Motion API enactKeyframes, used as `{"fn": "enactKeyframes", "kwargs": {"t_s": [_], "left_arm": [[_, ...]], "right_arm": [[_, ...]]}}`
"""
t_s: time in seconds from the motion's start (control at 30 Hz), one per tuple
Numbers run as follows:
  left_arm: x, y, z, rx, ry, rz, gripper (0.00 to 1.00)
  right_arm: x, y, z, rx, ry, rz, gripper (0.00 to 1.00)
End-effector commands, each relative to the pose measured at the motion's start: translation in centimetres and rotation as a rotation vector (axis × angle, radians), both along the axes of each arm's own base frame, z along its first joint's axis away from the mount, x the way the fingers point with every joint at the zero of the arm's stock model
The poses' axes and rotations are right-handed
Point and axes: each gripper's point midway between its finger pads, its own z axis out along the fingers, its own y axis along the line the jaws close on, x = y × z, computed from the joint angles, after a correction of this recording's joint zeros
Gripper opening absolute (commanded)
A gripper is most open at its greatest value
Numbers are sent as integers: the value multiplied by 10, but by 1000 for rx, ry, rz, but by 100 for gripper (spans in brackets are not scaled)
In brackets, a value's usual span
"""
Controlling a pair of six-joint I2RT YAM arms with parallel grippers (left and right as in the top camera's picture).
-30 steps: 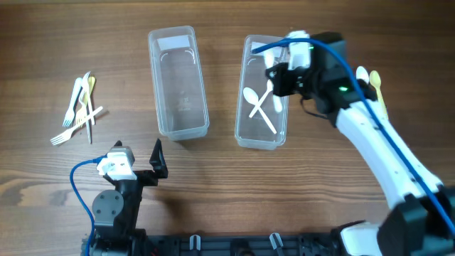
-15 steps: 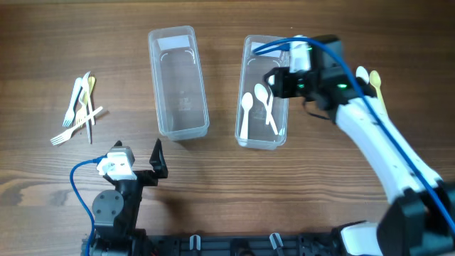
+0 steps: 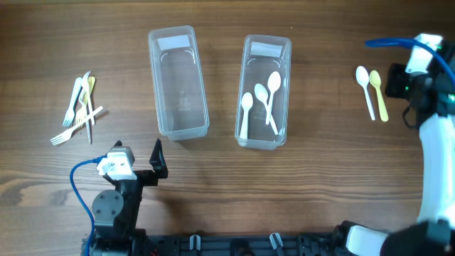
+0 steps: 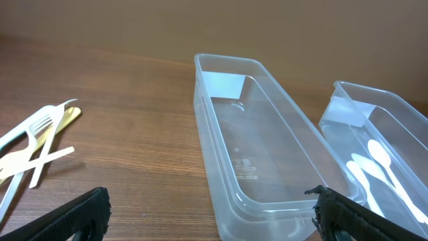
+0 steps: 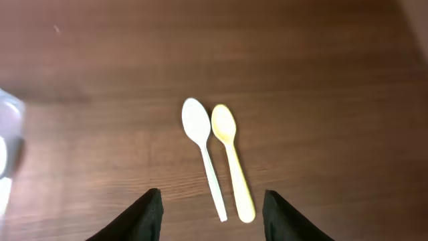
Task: Pack container
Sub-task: 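Grasp the last white spoon beside the yellow spoon with the right gripper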
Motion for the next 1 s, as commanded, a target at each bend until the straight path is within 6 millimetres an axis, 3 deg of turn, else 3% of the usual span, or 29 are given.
{"fn": "enactKeyframes", "kwargs": {"t_s": [0.0,0.2,0.47,0.8,0.97], "left_arm": [[0,-1,0,19,-6,-14,100],[0,-1,0,19,-6,-14,100],[0,-1,0,19,-6,-14,100],[0,-1,0,19,-6,-14,100],[0,-1,0,19,-6,-14,100]], "right_arm": [[13,-7,-41,-23,95,36,47],[30,-7,-115,14,216,101,47],[30,-1,-176,71,319,142,43],[33,-2,-198,79,337,143,43],[44,-6,-194,59,290,142,54]]}}
